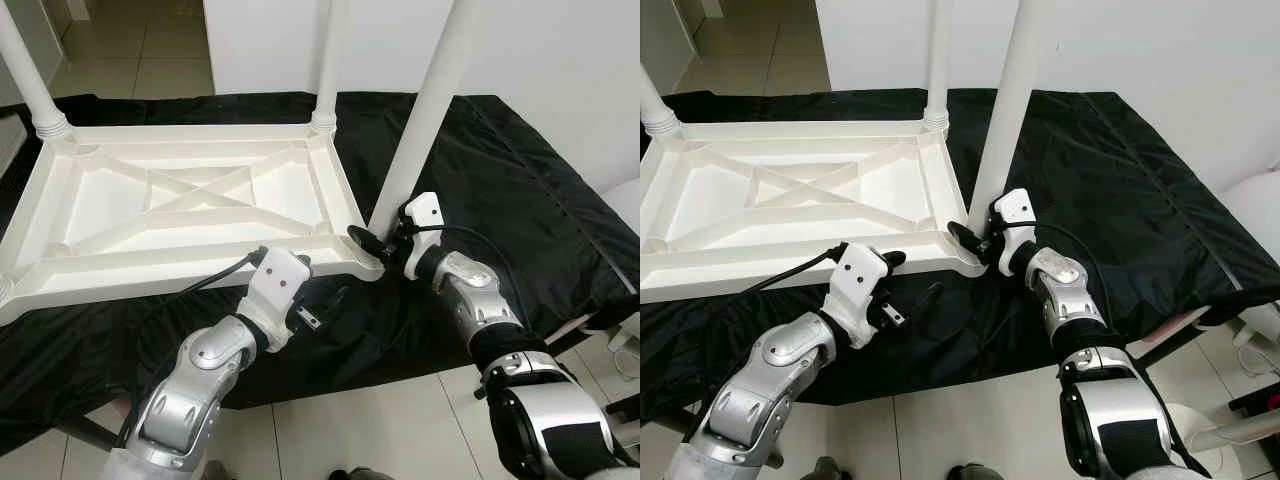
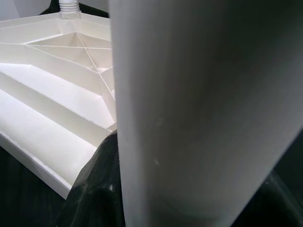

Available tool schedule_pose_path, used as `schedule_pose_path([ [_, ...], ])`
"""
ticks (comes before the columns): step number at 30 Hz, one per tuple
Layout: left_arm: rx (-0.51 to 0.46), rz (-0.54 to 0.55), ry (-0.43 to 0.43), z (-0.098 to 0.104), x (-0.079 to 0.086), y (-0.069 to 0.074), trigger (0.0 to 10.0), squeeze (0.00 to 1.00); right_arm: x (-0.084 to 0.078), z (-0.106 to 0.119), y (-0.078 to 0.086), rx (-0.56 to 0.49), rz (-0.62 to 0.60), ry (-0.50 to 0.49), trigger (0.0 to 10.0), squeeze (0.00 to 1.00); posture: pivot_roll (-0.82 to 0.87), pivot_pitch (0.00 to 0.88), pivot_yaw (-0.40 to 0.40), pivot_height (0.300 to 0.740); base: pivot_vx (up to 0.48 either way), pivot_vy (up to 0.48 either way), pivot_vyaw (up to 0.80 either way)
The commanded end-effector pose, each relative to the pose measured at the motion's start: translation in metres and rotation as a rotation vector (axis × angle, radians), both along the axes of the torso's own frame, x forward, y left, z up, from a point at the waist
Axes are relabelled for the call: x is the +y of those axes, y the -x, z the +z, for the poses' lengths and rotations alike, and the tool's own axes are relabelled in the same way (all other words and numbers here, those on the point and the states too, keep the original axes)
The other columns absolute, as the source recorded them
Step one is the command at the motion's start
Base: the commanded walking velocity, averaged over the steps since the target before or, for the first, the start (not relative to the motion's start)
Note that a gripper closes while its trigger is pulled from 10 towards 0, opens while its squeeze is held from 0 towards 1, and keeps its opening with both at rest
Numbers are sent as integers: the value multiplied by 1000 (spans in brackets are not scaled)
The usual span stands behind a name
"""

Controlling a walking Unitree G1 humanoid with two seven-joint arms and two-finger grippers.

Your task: Building children table

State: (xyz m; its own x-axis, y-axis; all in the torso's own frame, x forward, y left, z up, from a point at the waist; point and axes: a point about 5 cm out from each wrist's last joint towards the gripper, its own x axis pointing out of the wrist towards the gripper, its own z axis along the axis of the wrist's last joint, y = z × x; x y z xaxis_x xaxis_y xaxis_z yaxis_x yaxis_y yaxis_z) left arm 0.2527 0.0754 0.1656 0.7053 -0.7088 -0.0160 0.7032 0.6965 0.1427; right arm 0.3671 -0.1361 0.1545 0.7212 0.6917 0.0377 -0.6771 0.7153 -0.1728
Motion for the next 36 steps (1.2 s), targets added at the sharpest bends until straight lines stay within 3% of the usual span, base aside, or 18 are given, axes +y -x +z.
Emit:
schedule_pose_path([
  [1, -14, 33, -2, 0, -1, 0, 10000, 0, 1, -9, 3, 34, 16, 12, 10000, 0, 39, 71, -54, 740, 0, 0, 0],
  [11, -18, 31, -4, 1, -1, 1, 10000, 0, -5, -17, 2, 53, -108, 32, 10000, 0, 39, 77, -55, 740, 0, 0, 0],
  [13, -18, 32, -3, 1, -1, 1, 10000, 0, -4, -16, 2, 48, -118, 16, 10000, 0, 41, 75, -59, 740, 0, 0, 0],
  [15, -18, 34, -4, 1, -1, 2, 10000, 0, -3, -15, 3, 45, -210, -64, 10000, 0, 41, 74, -63, 740, 0, 0, 0],
  [23, -17, 29, -3, 0, -3, 3, 10000, 0, 8, -16, 13, 35, -302, -120, 10000, 0, 38, 69, -67, 740, 0, 0, 0],
  [30, -19, 28, -1, -1, -4, 3, 10000, 0, 24, -18, 26, 48, -544, -211, 10000, 0, 35, 60, -81, 740, 0, 0, 0],
  [31, -16, 27, 1, -2, -5, 4, 10000, 0, 31, -16, 32, 38, -625, -248, 10000, 0, 34, 59, -82, 740, 0, 0, 0],
  [35, -16, 26, 2, -2, -5, 4, 10000, 0, 36, -14, 36, 42, -647, -262, 10000, 0, 34, 57, -85, 740, 0, 0, 0],
  [36, -17, 27, 3, -2, -6, 4, 10000, 0, 45, -12, 41, 45, -623, -270, 10000, 0, 32, 57, -85, 740, 0, 0, 0],
])
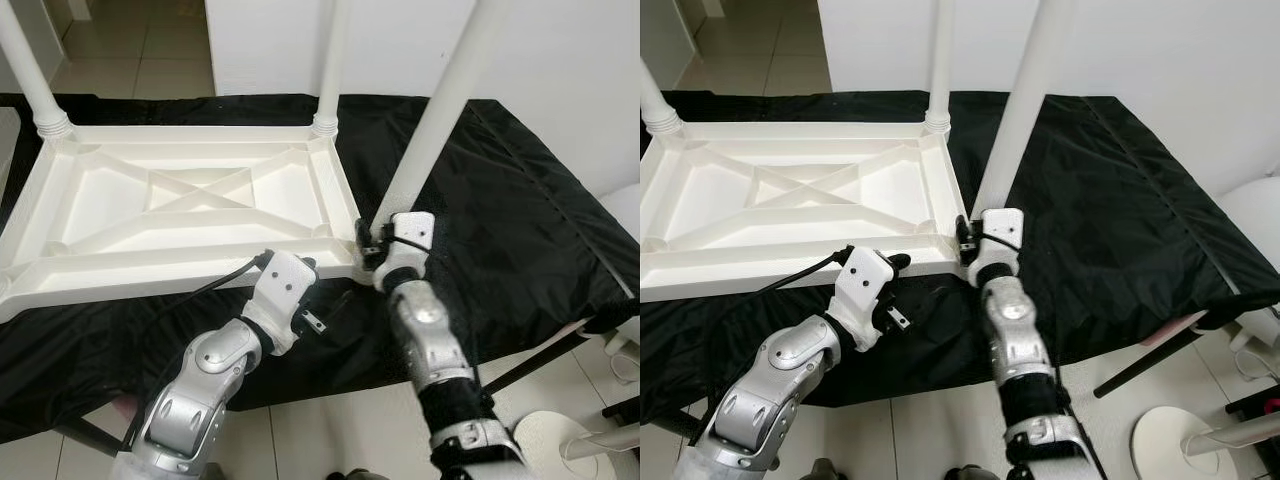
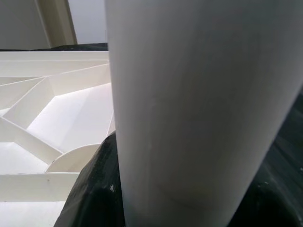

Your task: Building children table

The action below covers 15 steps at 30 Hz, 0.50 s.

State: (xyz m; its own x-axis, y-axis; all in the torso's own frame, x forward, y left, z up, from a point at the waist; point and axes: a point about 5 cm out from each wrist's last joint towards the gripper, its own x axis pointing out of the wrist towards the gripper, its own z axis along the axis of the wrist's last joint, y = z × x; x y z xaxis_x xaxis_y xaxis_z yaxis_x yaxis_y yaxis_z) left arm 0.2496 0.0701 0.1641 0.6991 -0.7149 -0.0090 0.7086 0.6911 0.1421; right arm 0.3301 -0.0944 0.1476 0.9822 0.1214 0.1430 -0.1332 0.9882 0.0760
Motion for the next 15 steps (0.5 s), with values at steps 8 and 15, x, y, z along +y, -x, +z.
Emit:
schedule_pose_path([
  [8, -12, 31, -2, -1, -2, 2, 10000, 0, -3, 2, 5, 9, -17, -32, 10000, 0, 30, 54, -87, 740, 0, 0, 0],
  [15, -12, 32, -4, -1, 0, 3, 10000, 0, -6, 9, 10, -16, -19, -45, 10000, 1000, 30, 54, -87, 740, 0, 0, 0],
])
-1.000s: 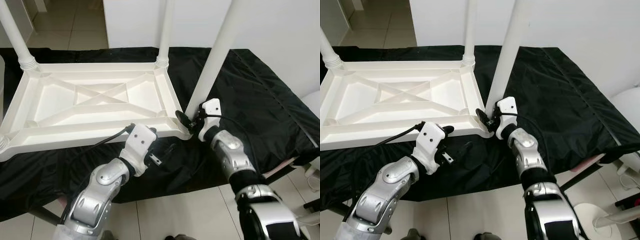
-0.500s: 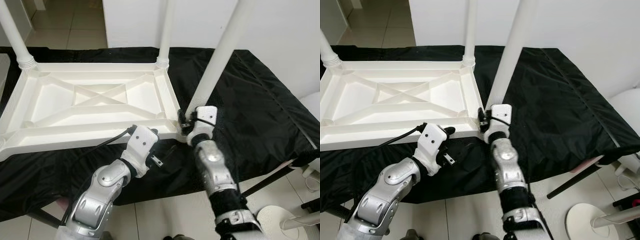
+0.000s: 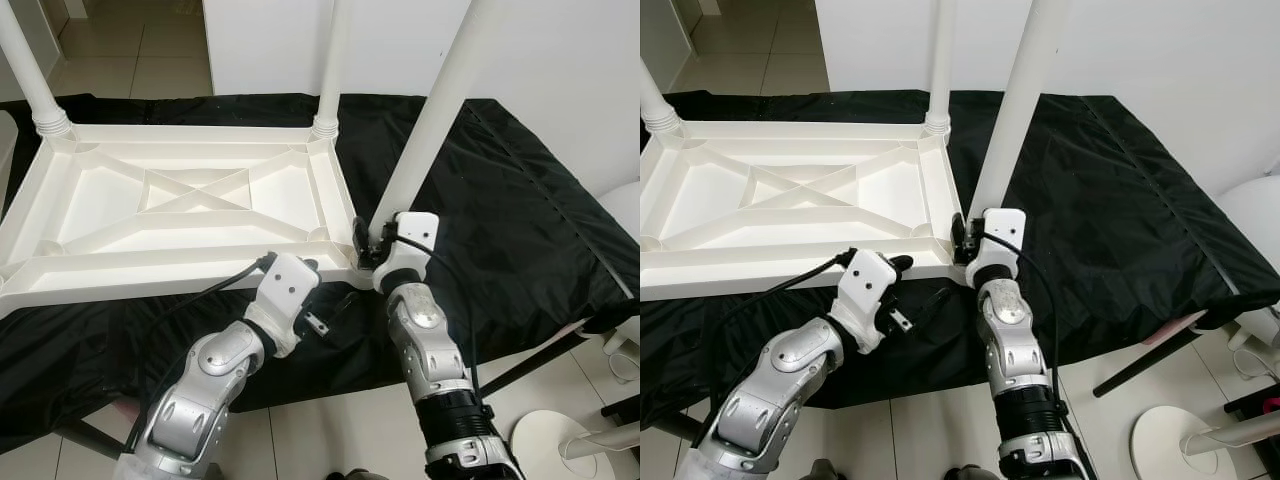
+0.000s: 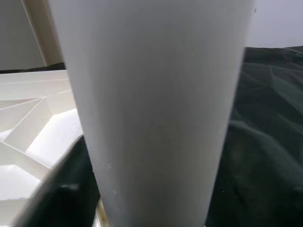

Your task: Building children table

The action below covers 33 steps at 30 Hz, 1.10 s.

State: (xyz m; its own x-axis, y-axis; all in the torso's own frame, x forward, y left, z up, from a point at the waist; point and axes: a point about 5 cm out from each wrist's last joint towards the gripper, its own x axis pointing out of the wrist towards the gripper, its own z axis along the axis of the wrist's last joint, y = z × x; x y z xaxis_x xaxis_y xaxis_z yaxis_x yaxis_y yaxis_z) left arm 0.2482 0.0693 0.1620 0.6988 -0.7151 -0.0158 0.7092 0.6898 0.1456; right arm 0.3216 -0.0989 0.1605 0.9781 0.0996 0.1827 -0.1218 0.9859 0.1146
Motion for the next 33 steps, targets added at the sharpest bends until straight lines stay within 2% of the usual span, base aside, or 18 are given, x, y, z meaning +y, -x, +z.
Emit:
schedule_pose_path([
  [1, -14, 31, 3, 1, 0, 2, 10000, 0, -5, -2, 3, 16, 7, 12, 10000, 1000, 29, 54, -87, 740, 0, 0, 0],
  [4, -14, 31, 3, 0, 0, 2, 10000, 0, -6, -2, 4, 16, 12, 17, 10000, 1000, 29, 54, -87, 740, 0, 0, 0],
  [5, -15, 31, 4, 1, 0, 2, 10000, 0, -12, -4, 3, 26, 21, 36, 10000, 1000, 26, 55, -89, 740, 0, 0, 0],
  [7, -15, 31, 4, 1, 0, 2, 10000, 0, -12, -4, 3, 26, 21, 36, 10000, 1000, 26, 55, -89, 740, 0, 0, 0],
  [10, -17, 29, 4, 1, 0, 2, 10000, 0, -26, -10, 1, 44, 82, 88, 10000, 1000, 25, 55, -89, 740, 0, 0, 0],
  [11, -17, 29, 4, 1, 0, 2, 10000, 0, -26, -10, 1, 44, 82, 88, 10000, 1000, 25, 55, -89, 740, 0, 0, 0],
  [12, -18, 28, 4, 1, 0, 2, 10000, 0, -26, -11, 0, 47, 105, 89, 10000, 0, 23, 56, -87, 740, 0, 0, 0],
  [19, -18, 26, 3, 1, 0, 2, 10000, 0, -34, -9, -11, 49, 247, 158, 10000, 0, 22, 58, -82, 740, 0, 0, 0],
  [23, -18, 26, 4, 1, 0, 2, 10000, 0, -35, -7, -13, 39, 269, 176, 10000, 0, 22, 58, -82, 740, 0, 0, 0],
  [25, -19, 26, 3, 2, 0, 2, 10000, 0, -31, -3, -20, 19, 394, 252, 10000, 0, 21, 62, -75, 740, 0, 0, 0],
  [27, -22, 27, 0, 2, 1, 1, 10000, 0, -27, -6, -24, 41, 483, 308, 10000, 0, 23, 61, -74, 740, 0, 0, 0],
  [33, -24, 32, -2, 3, 2, 1, 10000, 0, -18, -12, -28, 59, 575, 370, 10000, 0, 24, 67, -71, 740, 0, 0, 0],
])
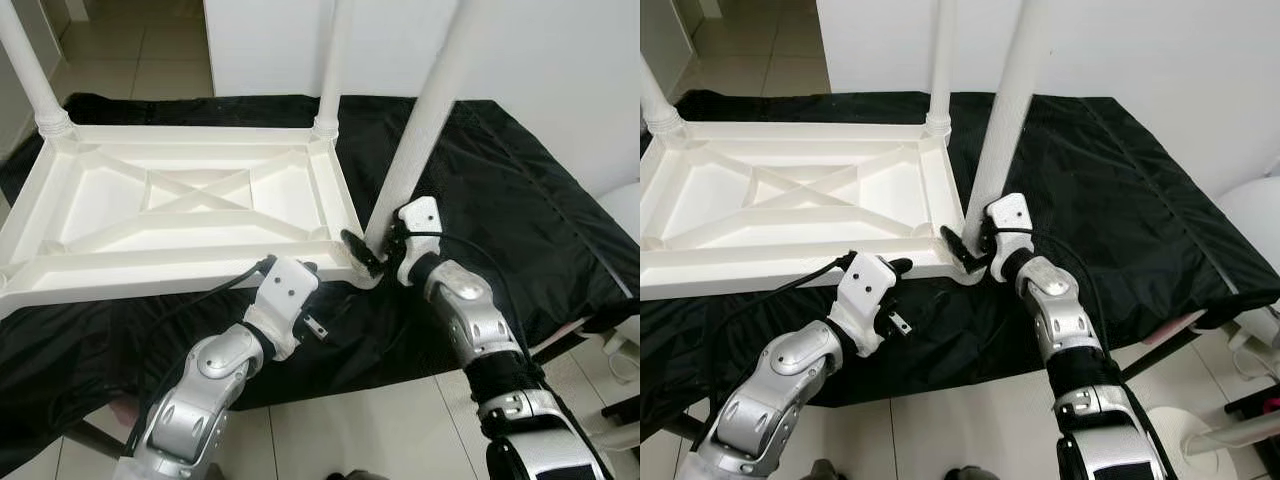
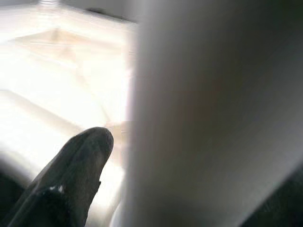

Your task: Building children table

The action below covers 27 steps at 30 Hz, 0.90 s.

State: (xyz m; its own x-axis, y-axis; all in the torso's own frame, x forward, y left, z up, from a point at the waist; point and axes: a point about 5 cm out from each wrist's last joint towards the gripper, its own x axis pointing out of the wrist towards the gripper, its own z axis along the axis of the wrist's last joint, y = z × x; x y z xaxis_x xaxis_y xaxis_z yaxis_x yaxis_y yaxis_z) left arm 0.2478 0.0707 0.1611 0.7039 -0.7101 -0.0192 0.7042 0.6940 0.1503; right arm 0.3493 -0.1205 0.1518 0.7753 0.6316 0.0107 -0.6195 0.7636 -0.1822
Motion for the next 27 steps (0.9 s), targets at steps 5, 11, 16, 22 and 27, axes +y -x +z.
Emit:
schedule_pose_path([
  [5, -30, 33, 3, 6, 2, -1, 10000, 0, 8, -8, -4, 27, 83, 70, 0, 0, 35, 71, -70, 740, 0, 0, 0],
  [11, -35, 43, 6, 8, 4, -1, 10000, 0, 3, -9, -7, 39, 94, 73, 0, 0, 40, 75, -70, 740, 0, 0, 0],
  [16, -35, 41, 8, 8, 2, -2, 10000, 0, -2, -12, -8, 57, 76, 42, 0, 0, 39, 78, -67, 740, 0, 0, 0],
  [22, -33, 39, 6, 8, 3, -1, 10000, 0, -2, -12, -8, 56, 74, 19, 10000, 0, 38, 82, -65, 740, 0, 0, 0],
  [27, -30, 39, 6, 8, 3, -1, 10000, 0, -1, -10, -12, 58, -1, 12, 10000, 0, 37, 85, -64, 740, 0, 0, 0],
])
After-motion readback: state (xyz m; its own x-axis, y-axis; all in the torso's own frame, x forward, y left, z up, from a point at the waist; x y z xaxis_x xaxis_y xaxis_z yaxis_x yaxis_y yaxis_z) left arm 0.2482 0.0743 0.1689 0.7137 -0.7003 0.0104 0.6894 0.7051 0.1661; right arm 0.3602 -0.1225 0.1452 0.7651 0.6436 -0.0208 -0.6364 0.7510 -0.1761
